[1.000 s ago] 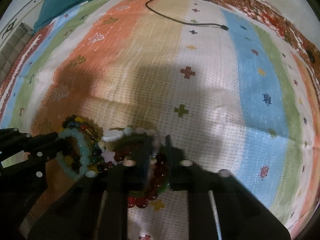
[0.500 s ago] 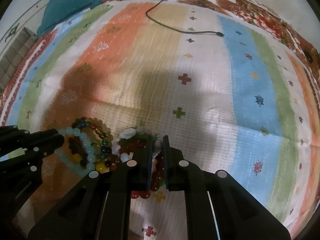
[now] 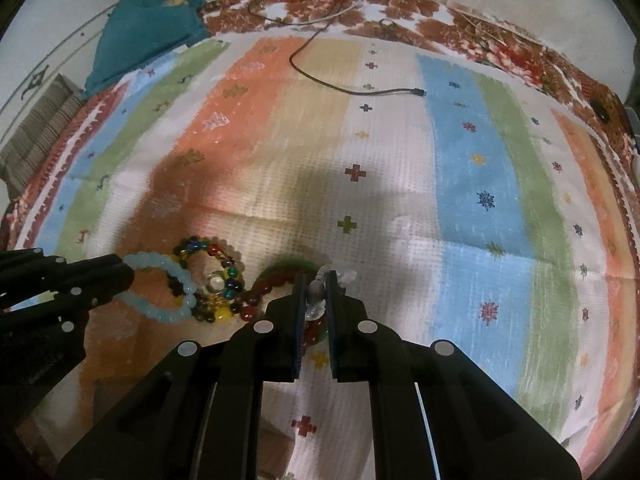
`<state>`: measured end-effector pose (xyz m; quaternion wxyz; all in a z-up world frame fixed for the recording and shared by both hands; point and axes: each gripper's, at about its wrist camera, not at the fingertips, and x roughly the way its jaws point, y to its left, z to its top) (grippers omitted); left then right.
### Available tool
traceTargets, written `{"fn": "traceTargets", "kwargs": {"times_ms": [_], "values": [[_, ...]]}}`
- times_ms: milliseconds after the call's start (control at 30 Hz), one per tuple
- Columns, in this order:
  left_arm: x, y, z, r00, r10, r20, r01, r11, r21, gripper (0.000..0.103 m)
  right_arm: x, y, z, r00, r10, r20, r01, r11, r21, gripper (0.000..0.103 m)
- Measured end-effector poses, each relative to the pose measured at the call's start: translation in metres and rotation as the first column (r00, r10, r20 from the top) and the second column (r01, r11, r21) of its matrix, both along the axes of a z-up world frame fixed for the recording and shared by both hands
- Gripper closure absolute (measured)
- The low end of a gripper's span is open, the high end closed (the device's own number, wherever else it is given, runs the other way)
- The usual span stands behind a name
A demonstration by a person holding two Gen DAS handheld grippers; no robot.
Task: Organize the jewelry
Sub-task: 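Grasp the light blue bead bracelet with the left tool while the right tool grasps the white bead bracelet, then carry both bracelets over the silver tin and open both tools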
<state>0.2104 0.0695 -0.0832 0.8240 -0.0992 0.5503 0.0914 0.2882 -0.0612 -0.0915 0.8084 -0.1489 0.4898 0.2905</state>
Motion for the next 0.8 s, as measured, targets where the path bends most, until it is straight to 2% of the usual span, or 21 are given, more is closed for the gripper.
{"fn": "traceTargets", "kwargs": {"times_ms": [533, 800], "values": [[-0.03, -0.009, 0.043, 0.994, -0.021, 0.109, 0.023, 1.0, -0.013, 0.092, -0.033, -0.021, 0.04, 0.997, -0.002, 0.074, -0.004, 0.997, 0.082, 0.092], [-0.047, -0.018, 0.057, 0.988, -0.042, 0.151, 0.045, 0.999, -0.017, 0.092, -0.051, -0.027, 0.054, 0.993, 0.009, 0.115, -0.019, 0.996, 0.089, 0.092]]}}
